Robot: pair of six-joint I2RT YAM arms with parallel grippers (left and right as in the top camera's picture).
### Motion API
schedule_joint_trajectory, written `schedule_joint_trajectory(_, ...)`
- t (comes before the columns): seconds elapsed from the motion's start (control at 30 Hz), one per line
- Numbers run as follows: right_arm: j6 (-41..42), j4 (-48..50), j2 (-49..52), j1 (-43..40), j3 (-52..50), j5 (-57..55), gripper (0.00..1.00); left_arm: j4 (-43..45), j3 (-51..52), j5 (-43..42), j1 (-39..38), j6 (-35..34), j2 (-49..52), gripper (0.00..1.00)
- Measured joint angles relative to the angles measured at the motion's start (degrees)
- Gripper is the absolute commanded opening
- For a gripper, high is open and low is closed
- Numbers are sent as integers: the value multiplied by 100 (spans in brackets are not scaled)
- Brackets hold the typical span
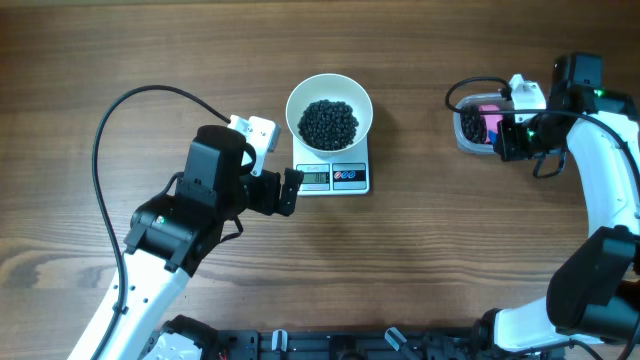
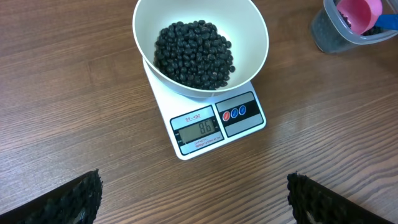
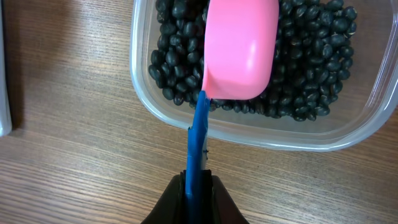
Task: Scoop item into bowl and weigh 150g on scale
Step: 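Move the scoop back and lower it into the bean container, then drag the scoop through the beans to fill it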
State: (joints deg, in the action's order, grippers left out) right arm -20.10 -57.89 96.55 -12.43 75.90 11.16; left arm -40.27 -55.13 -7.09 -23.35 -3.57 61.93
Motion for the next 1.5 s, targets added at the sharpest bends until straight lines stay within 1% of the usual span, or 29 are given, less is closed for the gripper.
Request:
schedule_joint_trajectory(0.53, -258, -116, -2, -7, 0, 398, 4, 0, 0, 0, 0, 0, 0, 100)
schedule_joint_trajectory(0.63, -577, -321, -2, -98, 0, 684, 4, 0, 0, 0, 0, 0, 0, 100)
schedule_joint_trajectory(0.77, -680, -326, -2, -227, 0, 782, 4, 0, 0, 2, 0, 0, 0, 100)
schedule_joint_trajectory(0.97, -697, -337, -2, -466, 0, 1071, 4, 0, 0, 0, 0, 0, 0, 100)
schedule_joint_trajectory(1.27, -673, -343, 0, -560, 0, 1309, 4, 0, 0, 2, 0, 0, 0, 100)
schedule_joint_trajectory(1.5, -439, -341, 0, -920, 0, 1478, 4, 0, 0, 0, 0, 0, 0, 100)
